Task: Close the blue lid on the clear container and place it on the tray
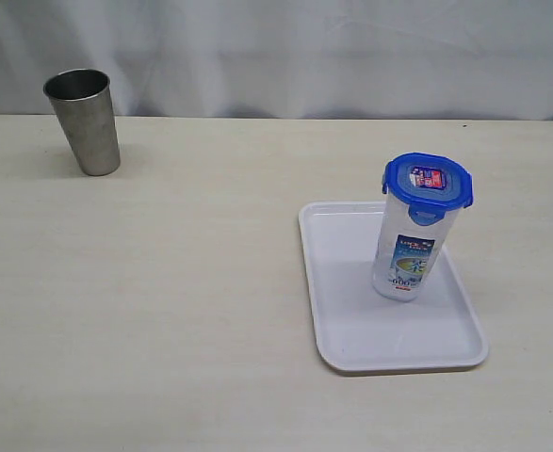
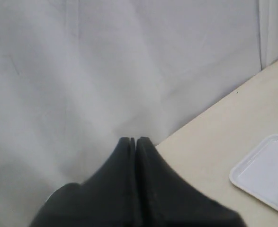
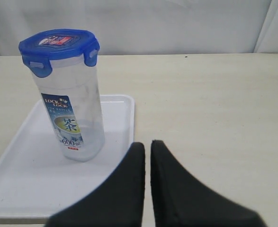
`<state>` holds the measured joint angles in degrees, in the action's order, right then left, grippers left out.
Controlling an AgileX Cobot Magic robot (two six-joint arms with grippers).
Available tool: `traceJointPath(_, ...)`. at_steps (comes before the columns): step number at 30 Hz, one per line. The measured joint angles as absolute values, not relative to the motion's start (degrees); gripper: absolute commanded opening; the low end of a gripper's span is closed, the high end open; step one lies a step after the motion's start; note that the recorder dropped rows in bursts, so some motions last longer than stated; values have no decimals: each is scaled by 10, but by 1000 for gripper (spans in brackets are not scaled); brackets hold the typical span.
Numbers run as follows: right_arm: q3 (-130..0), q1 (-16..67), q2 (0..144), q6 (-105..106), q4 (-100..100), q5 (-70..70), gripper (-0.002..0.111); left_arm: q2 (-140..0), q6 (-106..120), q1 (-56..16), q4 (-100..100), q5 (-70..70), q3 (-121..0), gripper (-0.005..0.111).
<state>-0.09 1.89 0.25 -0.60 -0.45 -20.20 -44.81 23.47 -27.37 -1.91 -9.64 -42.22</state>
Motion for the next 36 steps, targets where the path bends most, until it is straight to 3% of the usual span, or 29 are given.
traceJointPath(10,-1,19,3,-6,-5,-202,5,-322,185,-251,17,14,-282,0)
traceJointPath(16,-1,19,3,-6,-5,-202,5,-203,92,-111,12,28,-200,0)
traceJointPath(21,-1,19,3,-6,-5,-202,5,-111,66,-46,11,31,-151,0)
traceJointPath(26,-1,19,3,-6,-5,-202,5,-16,62,-40,11,31,-81,0)
traceJointPath(36,-1,19,3,-6,-5,-201,5,-2,62,-40,10,5,-2,0)
